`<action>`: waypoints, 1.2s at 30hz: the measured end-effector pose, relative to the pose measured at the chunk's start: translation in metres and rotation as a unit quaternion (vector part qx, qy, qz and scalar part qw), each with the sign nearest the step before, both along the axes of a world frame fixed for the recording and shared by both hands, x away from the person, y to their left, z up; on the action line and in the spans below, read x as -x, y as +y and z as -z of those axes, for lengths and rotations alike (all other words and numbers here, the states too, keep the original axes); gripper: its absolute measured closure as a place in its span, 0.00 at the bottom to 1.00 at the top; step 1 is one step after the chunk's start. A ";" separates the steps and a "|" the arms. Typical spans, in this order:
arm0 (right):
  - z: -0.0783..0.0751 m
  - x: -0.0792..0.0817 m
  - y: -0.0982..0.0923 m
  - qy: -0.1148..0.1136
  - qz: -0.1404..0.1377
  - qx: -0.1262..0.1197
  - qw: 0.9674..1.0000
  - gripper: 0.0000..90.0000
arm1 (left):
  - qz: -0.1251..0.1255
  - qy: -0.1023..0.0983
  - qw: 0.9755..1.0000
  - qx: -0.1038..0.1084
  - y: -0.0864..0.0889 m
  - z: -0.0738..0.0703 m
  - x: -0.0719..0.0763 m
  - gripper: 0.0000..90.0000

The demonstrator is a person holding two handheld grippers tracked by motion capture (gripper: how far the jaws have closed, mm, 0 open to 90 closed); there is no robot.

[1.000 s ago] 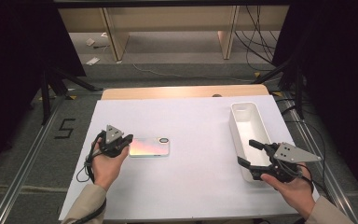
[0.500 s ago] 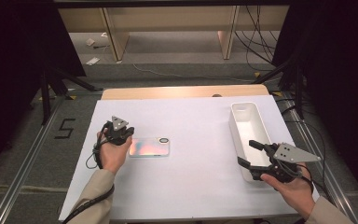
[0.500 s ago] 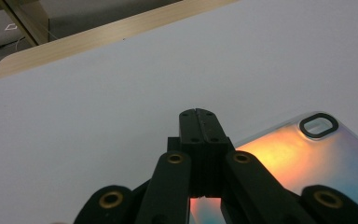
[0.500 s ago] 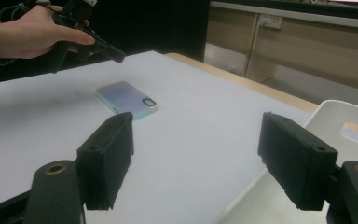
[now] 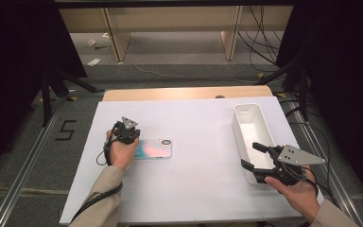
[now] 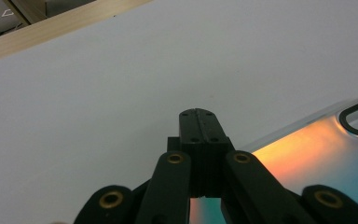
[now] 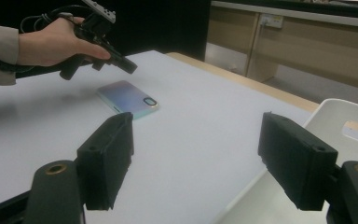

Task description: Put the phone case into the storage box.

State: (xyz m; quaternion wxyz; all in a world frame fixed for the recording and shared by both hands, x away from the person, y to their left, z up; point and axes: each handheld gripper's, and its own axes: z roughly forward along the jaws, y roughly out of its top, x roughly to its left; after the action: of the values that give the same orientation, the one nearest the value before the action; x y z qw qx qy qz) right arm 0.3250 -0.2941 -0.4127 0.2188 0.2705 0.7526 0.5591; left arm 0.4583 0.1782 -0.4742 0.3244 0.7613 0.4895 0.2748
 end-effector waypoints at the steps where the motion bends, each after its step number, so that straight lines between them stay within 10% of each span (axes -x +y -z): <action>1: 0.000 0.000 0.000 0.000 -0.001 0.001 1.000 0.31 | 0.001 0.004 1.000 -0.001 -0.001 0.002 -0.002 1.00; 36: 0.000 0.002 -0.002 -0.002 0.002 0.006 1.000 0.31 | 0.030 0.071 0.996 -0.035 -0.012 0.013 -0.009 1.00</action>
State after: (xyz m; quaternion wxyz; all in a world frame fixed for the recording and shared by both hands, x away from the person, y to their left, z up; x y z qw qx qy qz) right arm 0.3227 -0.2956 -0.4123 0.2228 0.2699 0.7547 0.5550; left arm 0.4674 0.1661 -0.4872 0.2700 0.8039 0.4785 0.2277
